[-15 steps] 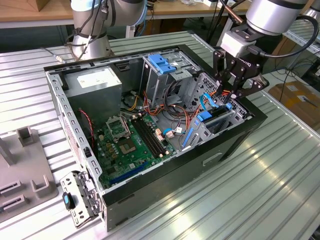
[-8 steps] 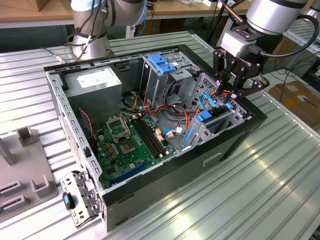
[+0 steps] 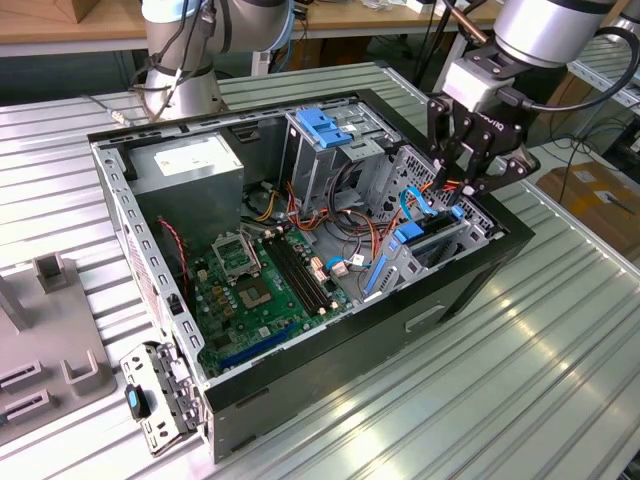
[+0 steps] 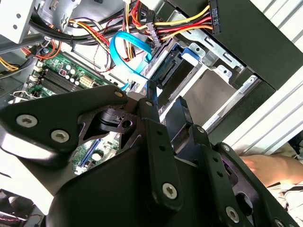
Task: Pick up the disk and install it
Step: 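Insert the second disk wire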
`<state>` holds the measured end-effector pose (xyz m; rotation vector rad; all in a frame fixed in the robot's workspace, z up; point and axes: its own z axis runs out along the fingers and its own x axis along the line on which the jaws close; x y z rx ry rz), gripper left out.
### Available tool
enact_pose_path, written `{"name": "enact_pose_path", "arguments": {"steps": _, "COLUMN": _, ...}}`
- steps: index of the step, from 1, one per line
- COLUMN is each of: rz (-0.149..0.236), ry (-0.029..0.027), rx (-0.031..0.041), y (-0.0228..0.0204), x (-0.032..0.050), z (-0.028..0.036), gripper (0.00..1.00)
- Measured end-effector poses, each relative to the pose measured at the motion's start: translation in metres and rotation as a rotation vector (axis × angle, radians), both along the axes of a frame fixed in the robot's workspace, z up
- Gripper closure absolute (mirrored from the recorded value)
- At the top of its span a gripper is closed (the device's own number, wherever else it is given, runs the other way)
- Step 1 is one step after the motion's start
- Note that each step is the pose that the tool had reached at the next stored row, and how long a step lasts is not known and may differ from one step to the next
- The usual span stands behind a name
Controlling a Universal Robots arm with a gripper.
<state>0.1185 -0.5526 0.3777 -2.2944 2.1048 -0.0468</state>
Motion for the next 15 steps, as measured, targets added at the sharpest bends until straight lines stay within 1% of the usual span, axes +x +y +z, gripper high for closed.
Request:
{"name": "enact_pose_path", "arguments": {"steps": 8, "rz": 0.000, "ry": 0.0000, "rx": -0.0001, "y": 0.0000, "x": 0.0001, "z": 0.0011, "gripper": 0.64}}
{"name": "enact_pose_path", "arguments": {"steps": 15, "rz": 0.000, "ry": 0.0000, "rx": -0.0001, "y": 0.0001, "x": 0.0071, "z": 0.0011, "gripper": 0.64}}
